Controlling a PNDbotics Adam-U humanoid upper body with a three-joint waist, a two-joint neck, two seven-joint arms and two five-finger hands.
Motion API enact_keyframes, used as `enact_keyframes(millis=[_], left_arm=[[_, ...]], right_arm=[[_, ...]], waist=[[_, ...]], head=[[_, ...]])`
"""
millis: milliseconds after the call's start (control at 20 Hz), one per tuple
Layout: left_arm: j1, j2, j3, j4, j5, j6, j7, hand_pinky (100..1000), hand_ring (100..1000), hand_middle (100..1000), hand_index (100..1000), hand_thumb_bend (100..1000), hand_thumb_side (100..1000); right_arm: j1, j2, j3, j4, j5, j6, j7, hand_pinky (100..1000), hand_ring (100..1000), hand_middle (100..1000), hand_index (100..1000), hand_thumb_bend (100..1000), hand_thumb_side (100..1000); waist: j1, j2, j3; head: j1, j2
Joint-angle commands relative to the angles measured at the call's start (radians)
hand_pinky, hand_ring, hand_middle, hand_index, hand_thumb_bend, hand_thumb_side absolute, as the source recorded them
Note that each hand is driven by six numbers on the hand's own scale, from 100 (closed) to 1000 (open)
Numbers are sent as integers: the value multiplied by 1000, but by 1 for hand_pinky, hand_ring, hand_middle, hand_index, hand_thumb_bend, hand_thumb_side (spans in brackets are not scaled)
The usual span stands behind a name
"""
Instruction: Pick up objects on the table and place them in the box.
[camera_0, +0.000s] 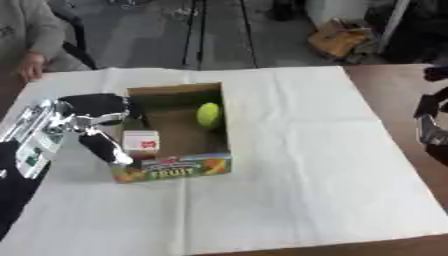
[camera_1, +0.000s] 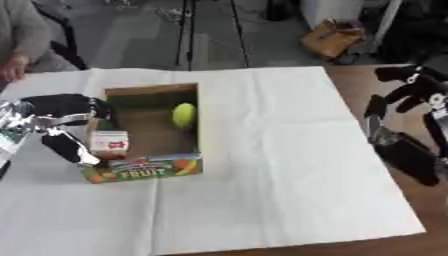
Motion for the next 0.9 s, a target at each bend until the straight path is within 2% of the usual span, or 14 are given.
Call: enact_keyframes(millis=[50, 100, 200, 300, 350, 400, 550, 650, 800, 900], left_arm=[[12, 30, 82, -110, -48, 75, 196, 955, 946, 935, 943, 857, 1000], [24, 25, 96, -130, -37, 108, 283, 896, 903, 904, 917, 777, 1000], [52, 5, 134, -177, 52, 176, 474, 828, 856, 871, 889, 749, 969], [85, -20, 165, -226, 193, 218, 620, 789, 830, 855, 879, 659, 979], [108, -40, 180, -259, 287, 223, 675, 742, 805, 839, 869, 615, 965], [133, -52, 193, -296, 395, 220, 713, 742, 805, 839, 869, 615, 965], [214, -84, 244, -410, 683, 198, 768, 679, 769, 808, 845, 621, 979], [274, -105, 282, -480, 822, 183, 767, 650, 747, 807, 858, 611, 966], [344, -139, 337, -530, 951, 175, 763, 638, 738, 795, 859, 620, 985], [374, -159, 363, -546, 1001, 169, 752, 637, 739, 794, 863, 617, 992]], right_arm=[[-7, -18, -11, -10, -4, 1, -1, 514, 593, 719, 840, 100, 370], [-6, -17, -12, -10, -3, 1, -2, 514, 593, 719, 840, 100, 372], [-5, -15, -13, -9, -3, 2, -3, 514, 593, 719, 840, 100, 374], [-3, -14, -14, -9, -3, 3, -4, 514, 593, 718, 839, 100, 375], [-2, -13, -15, -9, -3, 4, -5, 514, 593, 718, 840, 100, 378], [-1, -12, -15, -9, -3, 4, -6, 514, 593, 718, 840, 100, 378], [3, -11, -17, -8, -2, 6, -9, 513, 594, 719, 841, 100, 380], [6, -11, -19, -7, -1, 7, -12, 513, 594, 719, 841, 100, 380], [10, -11, -21, -5, 0, 9, -14, 513, 594, 719, 841, 100, 377], [11, -11, -22, -6, 2, 10, -15, 513, 594, 719, 841, 100, 373]], waist=[[-5, -19, 4], [-6, -19, 5], [-9, -20, 9], [-11, -20, 14], [-12, -20, 17], [-12, -21, 20], [-14, -21, 32], [-15, -22, 40], [-17, -25, 51], [-18, -25, 54]], head=[[-5, -8], [-5, -8], [-7, -8], [-9, -7], [-10, -6], [-11, -5], [-17, -2], [-21, 1], [-28, 5], [-31, 3]])
